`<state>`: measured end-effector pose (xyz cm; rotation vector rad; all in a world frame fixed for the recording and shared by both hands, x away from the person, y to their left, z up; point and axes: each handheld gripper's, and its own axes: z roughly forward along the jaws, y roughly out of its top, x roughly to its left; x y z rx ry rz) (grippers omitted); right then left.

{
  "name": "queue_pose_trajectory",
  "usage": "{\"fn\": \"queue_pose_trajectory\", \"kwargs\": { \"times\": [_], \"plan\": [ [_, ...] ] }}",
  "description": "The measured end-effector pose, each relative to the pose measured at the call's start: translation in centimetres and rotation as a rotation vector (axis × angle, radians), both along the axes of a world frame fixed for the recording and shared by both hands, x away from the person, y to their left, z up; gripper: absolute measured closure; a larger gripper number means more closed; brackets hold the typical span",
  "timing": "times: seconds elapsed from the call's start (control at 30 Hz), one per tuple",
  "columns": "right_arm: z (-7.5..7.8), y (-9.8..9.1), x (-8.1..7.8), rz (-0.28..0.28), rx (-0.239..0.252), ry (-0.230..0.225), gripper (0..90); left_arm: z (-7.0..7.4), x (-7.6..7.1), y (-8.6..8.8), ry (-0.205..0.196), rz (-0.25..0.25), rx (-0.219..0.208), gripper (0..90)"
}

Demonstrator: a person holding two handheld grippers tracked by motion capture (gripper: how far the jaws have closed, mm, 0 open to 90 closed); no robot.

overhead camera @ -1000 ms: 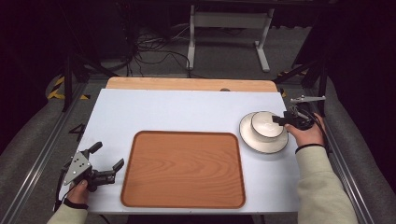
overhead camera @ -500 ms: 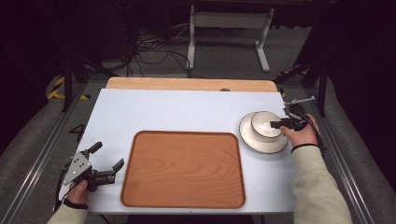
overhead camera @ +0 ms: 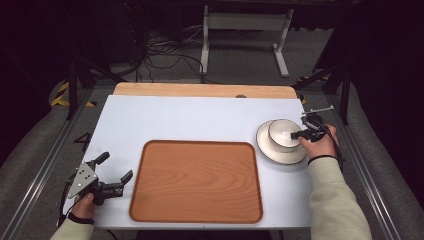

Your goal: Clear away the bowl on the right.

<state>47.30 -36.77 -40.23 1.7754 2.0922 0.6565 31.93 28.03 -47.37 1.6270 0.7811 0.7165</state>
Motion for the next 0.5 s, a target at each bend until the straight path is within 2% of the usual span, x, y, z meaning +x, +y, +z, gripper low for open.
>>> {"fn": "queue_pose_trajectory", "kwargs": {
  "times": [0.23, 0.5],
  "plan": [
    [0.54, -0.05, -0.30, -0.046, 0.057, -0.002, 82.1, 0.00, 0.00, 0.00, 0.000, 0.000, 0.000, 0.3],
    [1.05, 0.51, -0.52, -0.053, 0.041, -0.011, 82.8, 0.00, -0.01, -0.01, 0.001, 0.001, -0.002, 0.3]
  ]
}}
